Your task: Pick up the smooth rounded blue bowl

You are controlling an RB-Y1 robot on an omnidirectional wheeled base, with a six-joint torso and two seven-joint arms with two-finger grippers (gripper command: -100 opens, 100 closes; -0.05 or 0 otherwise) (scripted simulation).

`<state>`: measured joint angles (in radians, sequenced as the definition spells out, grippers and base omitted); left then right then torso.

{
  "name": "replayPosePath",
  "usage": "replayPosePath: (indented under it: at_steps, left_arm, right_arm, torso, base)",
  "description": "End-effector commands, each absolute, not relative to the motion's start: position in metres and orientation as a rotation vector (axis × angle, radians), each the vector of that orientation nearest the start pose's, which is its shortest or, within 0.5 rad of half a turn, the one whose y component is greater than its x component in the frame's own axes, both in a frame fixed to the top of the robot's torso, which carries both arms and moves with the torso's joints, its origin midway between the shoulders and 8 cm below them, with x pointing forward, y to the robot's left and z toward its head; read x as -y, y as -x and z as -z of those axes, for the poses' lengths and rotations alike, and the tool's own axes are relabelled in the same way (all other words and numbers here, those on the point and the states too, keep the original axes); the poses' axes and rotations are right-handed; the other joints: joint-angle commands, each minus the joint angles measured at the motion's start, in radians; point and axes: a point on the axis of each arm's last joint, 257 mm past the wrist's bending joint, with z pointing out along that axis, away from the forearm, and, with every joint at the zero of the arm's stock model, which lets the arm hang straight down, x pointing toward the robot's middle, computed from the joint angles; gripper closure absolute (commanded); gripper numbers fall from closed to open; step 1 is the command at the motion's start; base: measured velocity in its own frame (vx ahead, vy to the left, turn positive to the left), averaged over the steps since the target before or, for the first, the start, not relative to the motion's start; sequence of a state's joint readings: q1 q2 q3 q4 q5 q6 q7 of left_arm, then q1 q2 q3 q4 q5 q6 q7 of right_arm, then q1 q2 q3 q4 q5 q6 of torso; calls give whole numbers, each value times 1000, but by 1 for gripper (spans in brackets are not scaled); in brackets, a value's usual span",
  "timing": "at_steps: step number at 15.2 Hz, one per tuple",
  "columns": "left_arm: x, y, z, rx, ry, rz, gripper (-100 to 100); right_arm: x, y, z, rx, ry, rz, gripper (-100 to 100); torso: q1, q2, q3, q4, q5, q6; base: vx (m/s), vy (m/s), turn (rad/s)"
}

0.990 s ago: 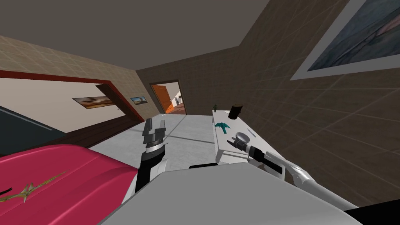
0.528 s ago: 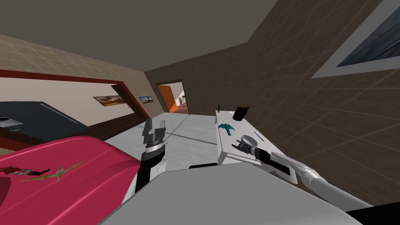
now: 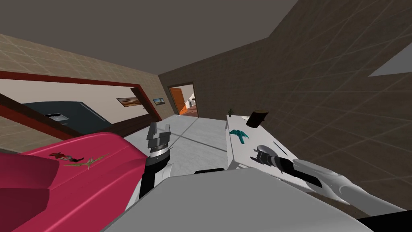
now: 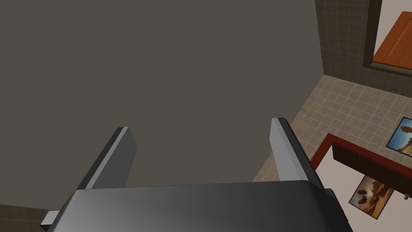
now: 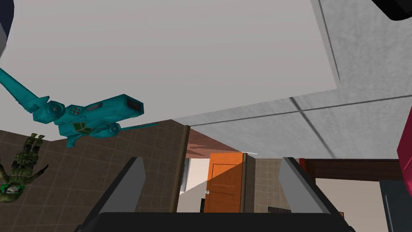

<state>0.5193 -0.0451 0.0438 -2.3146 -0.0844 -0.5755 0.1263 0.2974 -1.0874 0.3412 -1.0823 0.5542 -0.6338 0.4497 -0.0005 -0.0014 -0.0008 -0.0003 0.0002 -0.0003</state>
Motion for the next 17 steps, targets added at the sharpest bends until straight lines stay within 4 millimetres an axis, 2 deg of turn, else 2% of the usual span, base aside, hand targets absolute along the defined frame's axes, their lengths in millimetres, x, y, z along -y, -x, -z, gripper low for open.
replayPosePath:
  at_steps: [1, 2, 3, 5, 7, 9, 10, 12, 15, 17]
  left_arm:
    - [-284, -321, -47, -536, 598, 1335, 0]
    - [-284, -321, -47, -536, 598, 1335, 0]
    - [-284, -321, -47, -536, 598, 1335, 0]
    - [-284, -321, -47, -536, 598, 1335, 0]
    - [-284, -321, -47, -536, 598, 1335, 0]
    - [-284, -321, -47, -536, 598, 1335, 0]
    - [-284, -321, -47, -536, 598, 1335, 0]
    - [-284, -321, -47, -536, 598, 1335, 0]
    - [-284, -321, -47, -536, 598, 1335, 0]
    - [-284, -321, -47, -536, 598, 1335, 0]
  right_arm:
    - [523, -264, 425, -2309, 721, -56, -100]
    - [544, -249, 430, -2351, 786, -5, -100]
    - [545, -249, 431, -2352, 785, -4, -100]
    - [584, -215, 438, -2434, 907, 86, -100]
    - [584, -215, 438, -2434, 907, 86, -100]
    - [615, -180, 444, -2507, 1021, 151, -100]
    - [615, -180, 444, -2507, 1021, 151, -100]
    - [637, -145, 451, -2572, 1125, 185, -100]
    - [653, -98, 462, -2645, 1253, 191, -100]
    - [653, -98, 462, -2645, 1253, 191, -100]
  torso:
    - [0, 0, 0, 0, 0, 0]
    - [0, 0, 0, 0, 0, 0]
    - [-1, 0, 0, 0, 0, 0]
    - [-2, 0, 0, 0, 0, 0]
    - [-3, 0, 0, 0, -1, 0]
    - [-2, 1, 0, 0, -1, 0]
    - [-3, 0, 0, 0, -1, 0]
    - [-4, 0, 0, 0, -1, 0]
    - [-5, 0, 0, 0, -1, 0]
    - [-5, 1, 0, 0, -1, 1]
  base:
    - [45, -14, 132]
    - [45, -19, 147]
    - [45, -26, 129]
    - [57, -40, 172]
    - [49, -44, 98]
    - [39, -45, 141]
    - [46, -55, 138]
    - [44, -65, 147]
    - [47, -74, 168]
    - [31, -65, 41]
